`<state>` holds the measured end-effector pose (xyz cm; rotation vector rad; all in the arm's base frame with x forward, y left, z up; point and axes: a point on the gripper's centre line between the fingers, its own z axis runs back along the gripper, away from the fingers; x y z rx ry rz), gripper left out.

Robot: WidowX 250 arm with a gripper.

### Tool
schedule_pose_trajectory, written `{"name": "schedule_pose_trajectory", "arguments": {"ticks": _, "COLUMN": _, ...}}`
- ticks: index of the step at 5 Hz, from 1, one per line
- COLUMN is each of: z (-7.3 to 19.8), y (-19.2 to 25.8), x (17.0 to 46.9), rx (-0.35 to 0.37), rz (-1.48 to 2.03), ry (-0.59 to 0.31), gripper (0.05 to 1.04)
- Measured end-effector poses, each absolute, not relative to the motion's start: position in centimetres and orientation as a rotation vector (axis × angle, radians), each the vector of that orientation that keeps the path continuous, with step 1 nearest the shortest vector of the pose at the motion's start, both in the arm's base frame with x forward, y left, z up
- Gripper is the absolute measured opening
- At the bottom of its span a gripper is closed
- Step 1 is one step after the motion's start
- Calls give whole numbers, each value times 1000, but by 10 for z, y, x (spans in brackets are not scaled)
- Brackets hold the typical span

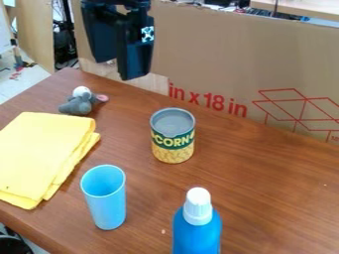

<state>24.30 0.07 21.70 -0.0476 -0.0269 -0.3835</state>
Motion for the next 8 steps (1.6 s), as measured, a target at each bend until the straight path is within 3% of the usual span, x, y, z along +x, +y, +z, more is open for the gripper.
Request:
{"name": "schedule_pose_trajectory", "arguments": {"ticks": 2, "z": 208, "y": 5, "x": 252, "rx": -37, "rz": -375, "ry": 17, "gripper": 1007}}
{"name": "schedule_pose_trajectory", "arguments": {"ticks": 3, "z": 209, "y": 25, "x": 267, "rx": -2, "rz": -331, "ry": -5, "gripper": 1007}}
{"name": "schedule_pose_trajectory", "arguments": {"ticks": 4, "z": 197, "y": 41, "x": 290, "rx": 43, "rz": -302, "ry": 12, "gripper": 1007}}
{"name": "schedule_pose_trajectory", "arguments": {"ticks": 6, "z": 173, "y": 79, "x": 323, "rx": 75, "rz": -254, "ry": -36, "gripper": 1007}}
{"name": "schedule_pose_trajectory", "arguments": {"ticks": 8, "z": 137, "y": 97, "x": 343, "rx": 135, "rz": -239, "ry": 54, "gripper": 1007}}
